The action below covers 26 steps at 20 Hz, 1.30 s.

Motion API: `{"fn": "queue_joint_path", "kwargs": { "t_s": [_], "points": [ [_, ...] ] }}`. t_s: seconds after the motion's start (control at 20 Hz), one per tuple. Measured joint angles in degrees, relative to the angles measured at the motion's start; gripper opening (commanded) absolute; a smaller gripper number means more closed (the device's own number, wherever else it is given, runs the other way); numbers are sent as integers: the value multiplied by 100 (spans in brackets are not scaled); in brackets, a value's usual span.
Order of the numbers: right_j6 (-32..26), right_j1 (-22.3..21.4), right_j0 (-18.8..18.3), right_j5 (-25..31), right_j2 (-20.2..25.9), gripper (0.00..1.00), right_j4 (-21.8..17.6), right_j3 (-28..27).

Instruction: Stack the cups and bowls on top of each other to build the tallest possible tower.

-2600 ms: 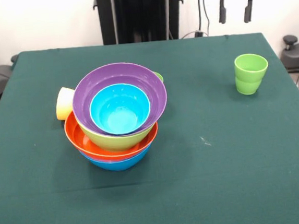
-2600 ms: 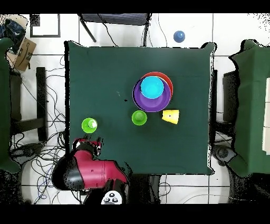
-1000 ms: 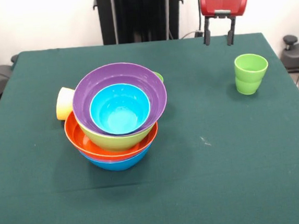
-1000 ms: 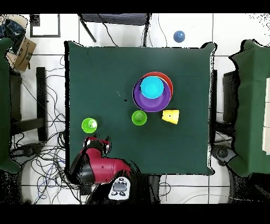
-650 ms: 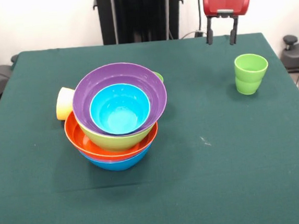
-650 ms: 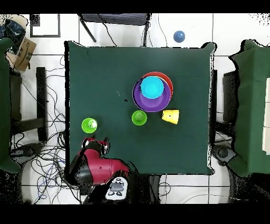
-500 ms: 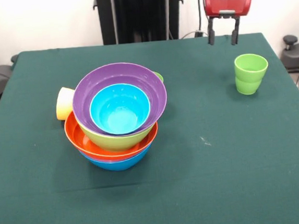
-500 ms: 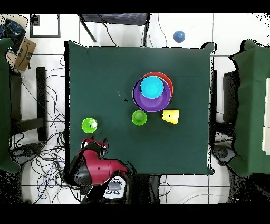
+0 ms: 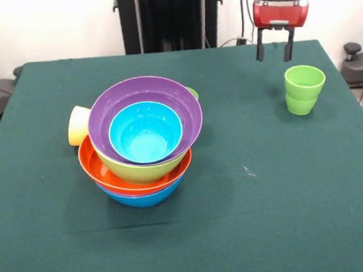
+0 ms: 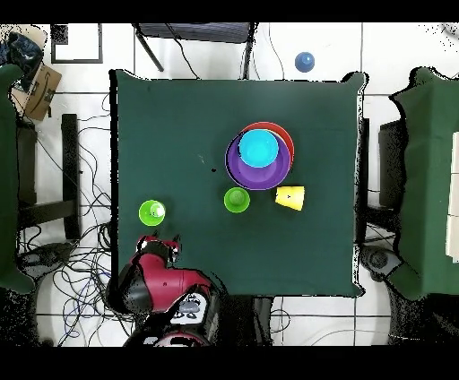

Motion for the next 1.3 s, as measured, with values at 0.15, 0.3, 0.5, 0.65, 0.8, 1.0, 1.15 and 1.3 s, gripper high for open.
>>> {"fn": "queue_joint_path", "kwargs": {
  "t_s": [0.15, 0.3, 0.5, 0.65, 0.8, 1.0, 1.15, 1.3],
  "points": [
    [102, 128, 3, -147, 4, 100, 25, -50],
    [187, 196, 17, -186, 6, 100, 52, -87],
    [290, 297, 47, -189, 9, 100, 71, -150],
    [332, 361, 70, -189, 9, 100, 71, -188],
    [345, 408, 118, -189, 15, 100, 71, -221],
    [345, 399, 144, -189, 19, 100, 71, -230],
    [345, 363, 159, -189, 20, 100, 70, -229],
    [345, 255, 168, -189, 21, 100, 70, -228]
  ]
}}
